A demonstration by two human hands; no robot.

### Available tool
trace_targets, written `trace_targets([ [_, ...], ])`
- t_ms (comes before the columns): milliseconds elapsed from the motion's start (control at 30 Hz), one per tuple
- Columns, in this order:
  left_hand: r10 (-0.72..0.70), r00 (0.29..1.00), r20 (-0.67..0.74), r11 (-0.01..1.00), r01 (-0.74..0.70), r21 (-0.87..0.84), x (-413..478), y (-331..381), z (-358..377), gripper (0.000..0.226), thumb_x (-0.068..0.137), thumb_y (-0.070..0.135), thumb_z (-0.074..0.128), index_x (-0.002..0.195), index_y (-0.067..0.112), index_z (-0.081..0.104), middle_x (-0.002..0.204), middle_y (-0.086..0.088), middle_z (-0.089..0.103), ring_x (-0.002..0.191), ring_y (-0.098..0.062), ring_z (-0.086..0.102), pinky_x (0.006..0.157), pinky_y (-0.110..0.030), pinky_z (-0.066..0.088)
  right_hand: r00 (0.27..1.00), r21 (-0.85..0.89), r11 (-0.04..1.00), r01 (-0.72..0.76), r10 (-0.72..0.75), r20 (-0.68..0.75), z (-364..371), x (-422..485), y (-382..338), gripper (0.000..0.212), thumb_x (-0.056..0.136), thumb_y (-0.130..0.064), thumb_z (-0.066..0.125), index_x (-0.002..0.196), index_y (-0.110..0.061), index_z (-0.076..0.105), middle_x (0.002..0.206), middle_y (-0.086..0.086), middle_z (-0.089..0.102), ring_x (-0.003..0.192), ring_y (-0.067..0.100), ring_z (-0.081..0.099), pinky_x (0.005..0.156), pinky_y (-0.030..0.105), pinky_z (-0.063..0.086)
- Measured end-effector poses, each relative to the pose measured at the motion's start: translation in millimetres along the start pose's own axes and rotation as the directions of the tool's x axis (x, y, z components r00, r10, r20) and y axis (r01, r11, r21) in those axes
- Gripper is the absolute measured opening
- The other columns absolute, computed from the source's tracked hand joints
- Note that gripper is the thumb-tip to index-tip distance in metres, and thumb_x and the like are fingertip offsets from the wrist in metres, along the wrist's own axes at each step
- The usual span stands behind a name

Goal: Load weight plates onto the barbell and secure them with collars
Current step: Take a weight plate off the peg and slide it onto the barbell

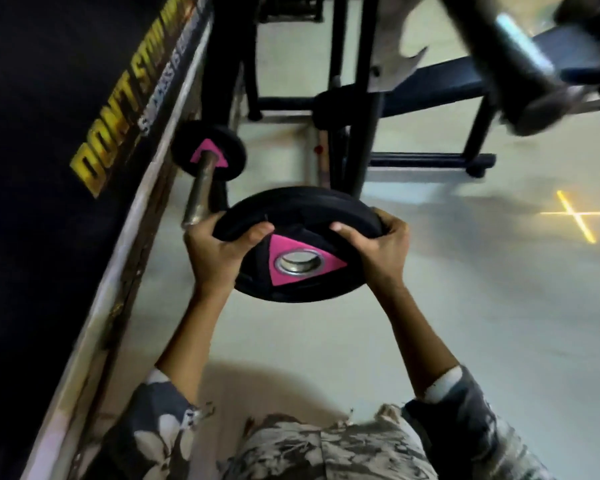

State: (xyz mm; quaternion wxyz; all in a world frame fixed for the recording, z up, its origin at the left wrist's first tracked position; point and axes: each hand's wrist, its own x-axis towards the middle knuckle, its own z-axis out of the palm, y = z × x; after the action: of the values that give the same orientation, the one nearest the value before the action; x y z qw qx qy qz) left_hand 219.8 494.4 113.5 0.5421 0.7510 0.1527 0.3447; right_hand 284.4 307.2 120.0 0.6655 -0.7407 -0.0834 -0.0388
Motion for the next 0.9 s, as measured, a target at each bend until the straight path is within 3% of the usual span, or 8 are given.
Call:
trace_targets([
  [133,0.073,0.997,0.017,0.996,-0.072,-0.052,-8.7,50.7,78.2,0.046,0.054,0.078,0.065,0.056,0.033,0.053,0.048,0.031,0.054,0.047,0.012,0.045,0.049,-0.008,0.035,0.996,-0.092,0.995,0.049,-0.056,-0.075,-89.3,27.3,-16.1,0.049,0.044,-0.06,0.074,0.07,-0.019,0.07,0.065,-0.003,0.07,0.06,0.002,0.063,0.059,0.023,0.052],
  [267,0.14,0.99,0.025,0.983,-0.136,-0.123,-14.4,91.6,143.1,0.058,0.054,0.079,0.063,0.059,0.021,0.054,0.051,0.031,0.057,0.05,0.011,0.051,0.051,-0.005,0.038,0.985,-0.122,0.986,0.116,-0.129,-0.11,-158.8,52.2,-36.5,0.053,0.046,-0.06,0.075,0.076,-0.017,0.072,0.069,0.0,0.072,0.065,0.009,0.067,0.067,0.035,0.057],
  [367,0.182,0.983,0.021,0.976,-0.178,-0.126,-8.7,117.8,168.6,0.052,0.056,0.077,0.063,0.055,0.028,0.047,0.045,0.028,0.052,0.046,0.01,0.046,0.049,-0.01,0.036,0.97,-0.117,0.975,0.188,-0.203,-0.132,-188.4,68.6,-52.1,0.056,0.048,-0.059,0.075,0.076,-0.011,0.07,0.071,0.009,0.072,0.067,0.021,0.068,0.067,0.042,0.057],
  [433,0.213,0.977,0.013,0.969,-0.21,-0.132,-1.3,134.6,175.2,0.049,0.057,0.077,0.064,0.053,0.03,0.049,0.046,0.027,0.051,0.047,0.009,0.045,0.048,-0.014,0.037,0.958,-0.111,0.969,0.222,-0.238,-0.16,-198.4,76.3,-65.4,0.057,0.049,-0.059,0.074,0.07,-0.006,0.067,0.066,0.014,0.069,0.063,0.026,0.065,0.061,0.04,0.054],
  [533,0.274,0.961,0.021,0.953,-0.269,-0.14,13.6,160.0,185.3,0.043,0.057,0.077,0.064,0.046,0.036,0.053,0.041,0.026,0.047,0.043,0.008,0.041,0.045,-0.012,0.032,0.94,-0.07,0.963,0.259,-0.268,-0.211,-209.0,92.3,-83.4,0.046,0.051,-0.057,0.074,0.065,-0.014,0.066,0.061,0.008,0.067,0.058,0.022,0.063,0.056,0.034,0.051],
  [667,0.302,0.953,0.019,0.948,-0.298,-0.115,34.0,180.1,194.9,0.048,0.057,0.075,0.064,0.046,0.031,0.046,0.04,0.023,0.046,0.042,0.006,0.04,0.044,-0.011,0.03,0.938,-0.01,0.964,0.267,-0.262,-0.229,-207.0,116.4,-93.3,0.045,0.052,-0.057,0.074,0.072,-0.017,0.071,0.068,0.01,0.071,0.067,0.023,0.068,0.064,0.04,0.056],
  [767,0.317,0.948,0.011,0.946,-0.315,-0.082,46.5,176.5,196.6,0.058,0.056,0.076,0.064,0.048,0.023,0.043,0.039,0.02,0.045,0.041,0.002,0.038,0.042,-0.016,0.029,0.943,0.033,0.963,0.267,-0.254,-0.213,-201.6,128.4,-90.6,0.034,0.053,-0.055,0.074,0.071,-0.027,0.069,0.067,0.001,0.07,0.067,0.016,0.069,0.066,0.036,0.057],
  [900,0.298,0.954,-0.02,0.953,-0.298,-0.05,69.7,172.0,210.4,0.062,0.054,0.08,0.062,0.048,0.021,0.041,0.038,0.017,0.043,0.042,0.001,0.035,0.044,-0.023,0.028,0.946,0.012,0.962,0.271,-0.264,-0.186,-195.2,161.3,-86.7,0.044,0.055,-0.056,0.074,0.079,-0.019,0.073,0.069,0.0,0.071,0.066,0.011,0.069,0.065,0.032,0.057],
])
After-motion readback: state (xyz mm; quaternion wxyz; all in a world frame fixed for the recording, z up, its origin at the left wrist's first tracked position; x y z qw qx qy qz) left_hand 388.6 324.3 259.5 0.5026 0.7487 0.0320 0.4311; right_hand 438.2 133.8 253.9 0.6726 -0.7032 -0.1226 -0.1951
